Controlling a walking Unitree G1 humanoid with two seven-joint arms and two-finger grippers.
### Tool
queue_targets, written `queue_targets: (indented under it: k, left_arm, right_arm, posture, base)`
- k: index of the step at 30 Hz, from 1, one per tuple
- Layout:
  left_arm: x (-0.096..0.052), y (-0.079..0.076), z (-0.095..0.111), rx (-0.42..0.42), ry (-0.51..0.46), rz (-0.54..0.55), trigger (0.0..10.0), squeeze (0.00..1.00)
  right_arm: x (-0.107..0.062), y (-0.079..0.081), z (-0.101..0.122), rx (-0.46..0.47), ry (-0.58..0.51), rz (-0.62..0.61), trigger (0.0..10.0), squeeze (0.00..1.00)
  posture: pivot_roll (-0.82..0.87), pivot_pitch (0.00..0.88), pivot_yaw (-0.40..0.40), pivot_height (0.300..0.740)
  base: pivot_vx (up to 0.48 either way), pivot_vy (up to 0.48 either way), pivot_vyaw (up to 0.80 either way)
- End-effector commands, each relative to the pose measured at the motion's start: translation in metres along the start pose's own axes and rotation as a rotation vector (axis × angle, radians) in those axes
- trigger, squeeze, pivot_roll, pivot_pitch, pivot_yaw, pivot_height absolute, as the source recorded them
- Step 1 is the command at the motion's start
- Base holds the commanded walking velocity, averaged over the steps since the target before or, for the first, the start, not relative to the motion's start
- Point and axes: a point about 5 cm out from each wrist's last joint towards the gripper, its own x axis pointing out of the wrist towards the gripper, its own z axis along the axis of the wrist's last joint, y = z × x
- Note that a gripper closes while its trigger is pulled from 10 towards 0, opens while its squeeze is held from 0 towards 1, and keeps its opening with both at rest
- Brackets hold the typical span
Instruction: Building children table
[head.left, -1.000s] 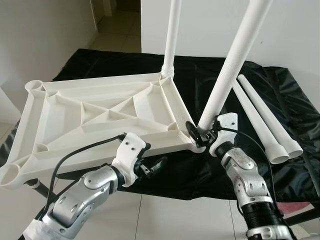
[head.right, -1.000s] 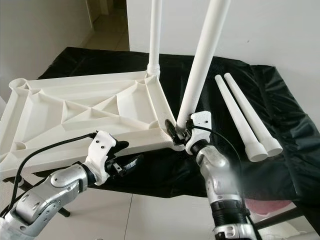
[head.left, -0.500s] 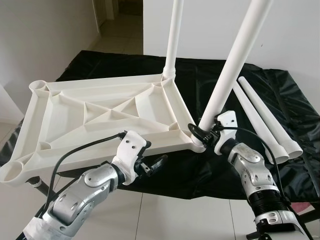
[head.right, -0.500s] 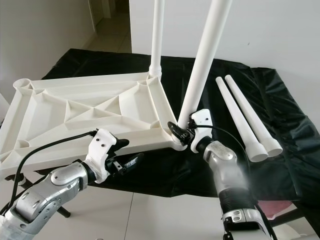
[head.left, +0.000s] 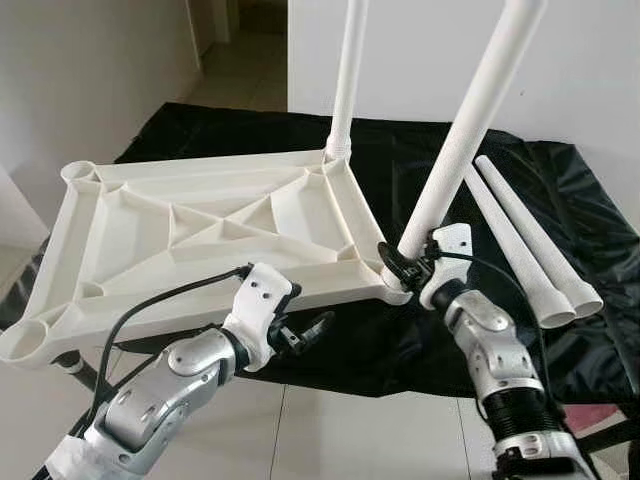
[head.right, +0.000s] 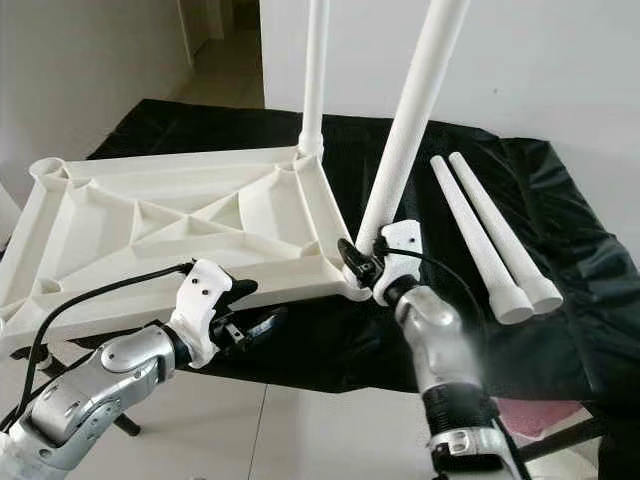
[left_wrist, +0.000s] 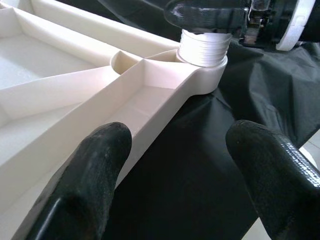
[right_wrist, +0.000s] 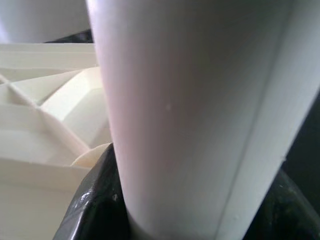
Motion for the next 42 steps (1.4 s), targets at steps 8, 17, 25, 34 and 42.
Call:
queue_targets:
  k: [8, 17, 25, 34, 42]
  left_arm:
    - [-0.002, -0.011, -0.003, 0.009, 0.011, -0.175, 10.0, 0.00]
    - [-0.003, -0.011, -0.003, 0.003, 0.010, -0.172, 10.0, 0.00]
    - [-0.003, -0.010, -0.003, 0.005, 0.014, -0.172, 10.0, 0.00]
    - [-0.004, -0.011, -0.002, 0.000, 0.012, -0.175, 10.0, 0.00]
    - [-0.003, -0.010, -0.001, 0.000, 0.009, -0.172, 10.0, 0.00]
  right_arm:
    - [-0.004, 0.033, -0.008, 0.095, 0.061, -0.307, 10.0, 0.00]
    - [-0.006, 0.055, -0.004, 0.163, 0.044, -0.366, 10.0, 0.00]
    - [-0.008, 0.050, 0.007, 0.152, -0.009, -0.323, 10.0, 1.00]
    - [-0.008, 0.032, 0.009, 0.092, -0.023, -0.085, 10.0, 0.00]
    - [-0.001, 0.005, 0.006, -0.058, 0.046, 0.214, 10.0, 0.00]
  posture:
    - [0.06, 0.049, -0.038, 0.740]
    - [0.06, 0.053, -0.039, 0.740]
    - [0.06, 0.063, -0.034, 0.740]
    - [0.05, 0.077, -0.031, 0.740]
    - [0.05, 0.085, -0.025, 0.740]
  base:
    - [0.000, 0.000, 0.00]
    - [0.000, 0.000, 0.00]
    - [0.000, 0.000, 0.00]
    - [0.000, 0.000, 0.00]
    - [0.000, 0.000, 0.00]
